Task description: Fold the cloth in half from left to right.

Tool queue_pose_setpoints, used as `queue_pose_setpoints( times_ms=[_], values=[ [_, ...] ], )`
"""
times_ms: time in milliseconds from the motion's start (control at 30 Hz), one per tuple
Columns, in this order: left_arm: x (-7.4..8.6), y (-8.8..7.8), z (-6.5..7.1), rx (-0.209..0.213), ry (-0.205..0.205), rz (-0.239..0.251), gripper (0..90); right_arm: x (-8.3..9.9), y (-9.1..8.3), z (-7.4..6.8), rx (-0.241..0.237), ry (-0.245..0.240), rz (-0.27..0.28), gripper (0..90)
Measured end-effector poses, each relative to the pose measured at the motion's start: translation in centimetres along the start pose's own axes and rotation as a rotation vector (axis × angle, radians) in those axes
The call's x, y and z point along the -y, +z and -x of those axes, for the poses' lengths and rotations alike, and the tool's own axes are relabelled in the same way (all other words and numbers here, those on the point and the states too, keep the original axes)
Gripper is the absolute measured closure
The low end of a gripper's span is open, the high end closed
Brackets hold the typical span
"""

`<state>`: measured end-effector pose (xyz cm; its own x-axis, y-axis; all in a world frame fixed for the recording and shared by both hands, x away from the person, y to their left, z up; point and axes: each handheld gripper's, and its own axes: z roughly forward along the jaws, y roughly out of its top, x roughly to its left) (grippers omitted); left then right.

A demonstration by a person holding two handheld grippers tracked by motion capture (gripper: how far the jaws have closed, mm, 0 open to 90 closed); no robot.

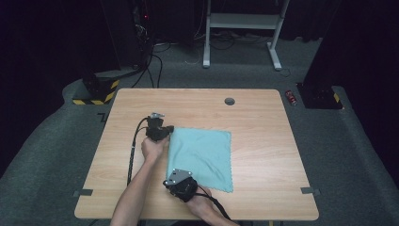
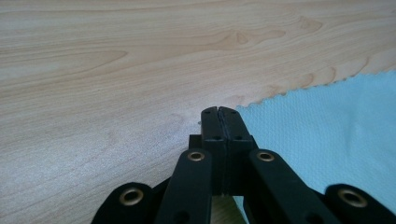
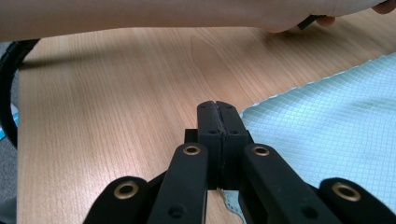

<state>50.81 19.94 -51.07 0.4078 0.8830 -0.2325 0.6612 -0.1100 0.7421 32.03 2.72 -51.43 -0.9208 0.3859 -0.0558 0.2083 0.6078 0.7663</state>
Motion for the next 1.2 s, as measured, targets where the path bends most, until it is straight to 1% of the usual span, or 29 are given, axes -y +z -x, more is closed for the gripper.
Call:
queue_pose_setpoints(
  times_ms=[33, 100, 233, 300, 367, 500, 633, 667, 700, 733, 767, 800, 933, 967, 1067, 1200],
  values=[
    [0.0, -0.1, 0.0, 0.006, -0.009, 0.004, 89.8, 0.0, 0.0, 0.0, -0.002, 0.002, 0.004, 90.0],
    [-0.1, -0.3, 0.0, 0.009, -0.012, 0.01, 89.9, -0.2, 0.0, -0.1, -0.004, 0.003, 0.006, 90.0],
    [-0.2, -0.7, -0.3, 0.012, -0.01, 0.014, 89.9, -0.5, -0.3, -0.1, -0.009, 0.002, 0.013, 90.0],
    [-0.3, -0.9, -0.5, 0.015, -0.021, 0.017, 89.9, -0.7, -0.3, -0.1, -0.012, 0.003, 0.017, 90.0],
    [-0.3, -1.1, -0.7, 0.015, -0.027, 0.018, 89.9, -0.9, -0.4, -0.1, -0.014, 0.006, 0.018, 90.0],
    [-0.3, -1.6, -1.2, 0.012, -0.024, 0.014, 90.0, -1.4, -0.5, -0.3, -0.024, 0.004, 0.024, 90.0],
    [-0.3, -2.3, -1.6, 0.006, -0.036, 0.017, 90.0, -1.9, -0.7, -0.3, -0.032, 0.0, 0.035, 90.0],
    [-0.3, -2.4, -1.7, 0.002, -0.028, 0.016, 90.0, -2.0, -0.8, -0.3, -0.034, 0.002, 0.037, 90.0],
    [-0.5, -2.7, -1.8, 0.001, -0.024, 0.003, 90.0, -2.1, -0.8, -0.4, -0.035, -0.004, 0.039, 90.0],
    [-0.6, -2.9, -1.9, 0.002, -0.021, 0.002, 90.0, -2.3, -0.9, -0.4, -0.038, -0.011, 0.042, 90.0],
    [-0.7, -3.2, -2.0, 0.004, -0.015, 0.002, 90.0, -2.5, -1.0, -0.5, -0.039, -0.015, 0.046, 90.0],
    [-0.9, -3.4, -2.0, 0.005, -0.018, 0.005, 90.0, -2.6, -1.1, -0.5, -0.04, -0.019, 0.051, 90.0],
    [-1.4, -4.4, -1.6, 0.0, 0.014, 0.011, 90.0, -2.9, -1.5, -0.5, -0.058, -0.008, 0.066, 90.0],
    [-1.5, -4.5, -1.6, -0.001, 0.016, 0.016, 90.0, -3.0, -1.6, -0.5, -0.058, -0.015, 0.073, 90.0],
    [-1.5, -4.7, -1.6, -0.002, 0.014, 0.017, 90.0, -2.9, -2.1, -0.5, -0.055, -0.014, 0.088, 90.0],
    [-1.5, -4.3, -1.1, 0.0, 0.014, 0.017, 90.0, -2.2, -2.8, 0.0, -0.045, -0.009, 0.098, 90.0]
  ],
)
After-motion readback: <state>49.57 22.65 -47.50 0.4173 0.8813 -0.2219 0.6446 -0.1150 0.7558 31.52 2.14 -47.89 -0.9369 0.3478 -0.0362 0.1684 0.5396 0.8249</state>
